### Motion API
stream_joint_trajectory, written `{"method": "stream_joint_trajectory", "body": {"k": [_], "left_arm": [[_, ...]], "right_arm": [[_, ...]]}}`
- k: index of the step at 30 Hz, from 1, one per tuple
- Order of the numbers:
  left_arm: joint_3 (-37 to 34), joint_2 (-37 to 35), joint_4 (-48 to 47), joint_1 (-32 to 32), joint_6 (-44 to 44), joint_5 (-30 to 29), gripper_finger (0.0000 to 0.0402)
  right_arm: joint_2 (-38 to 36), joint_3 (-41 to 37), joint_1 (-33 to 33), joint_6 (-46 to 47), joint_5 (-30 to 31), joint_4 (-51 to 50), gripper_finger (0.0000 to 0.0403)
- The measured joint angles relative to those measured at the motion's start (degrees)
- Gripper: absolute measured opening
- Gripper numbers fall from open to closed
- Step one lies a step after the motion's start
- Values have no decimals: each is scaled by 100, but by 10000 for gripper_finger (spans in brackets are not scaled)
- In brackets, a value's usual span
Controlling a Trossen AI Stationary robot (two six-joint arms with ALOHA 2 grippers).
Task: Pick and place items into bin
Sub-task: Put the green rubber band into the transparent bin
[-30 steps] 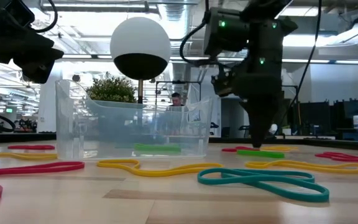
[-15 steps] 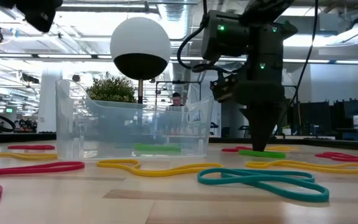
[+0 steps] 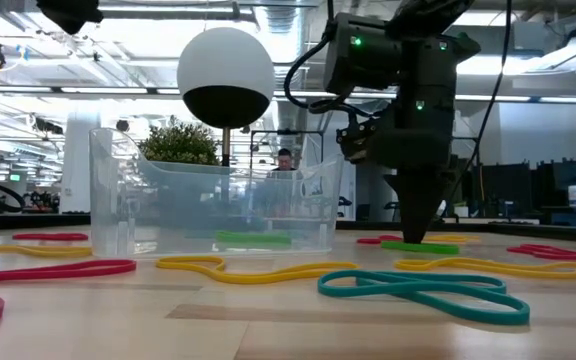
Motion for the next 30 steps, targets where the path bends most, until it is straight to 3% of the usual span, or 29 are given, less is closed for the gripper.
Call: {"method": "stream_joint_trajectory", "body": {"k": [4,9,13,17,23,30], "left_arm": [[0,-1,-127,0,-204,36,110],[0,-1,-144,0,-235,49,110],[0,22,-137,0,-233,24,110],[0,52,-129,0,-233,4,110],[0,173,-127,0,-284,-13,110],[1,232,-125,-1,-340,9,110]], "right_arm": [[-51,204,129,1,68,-272,3],[-453,1030,324,-173,160,-749,1],[-644,1777,441,-616,806,-1020,1],[-773,2412,423,-1157,1293,-507,1],[-496,2537,305,-2002,669,1398,0],[152,2510,123,-1786,239,903,0]]}}
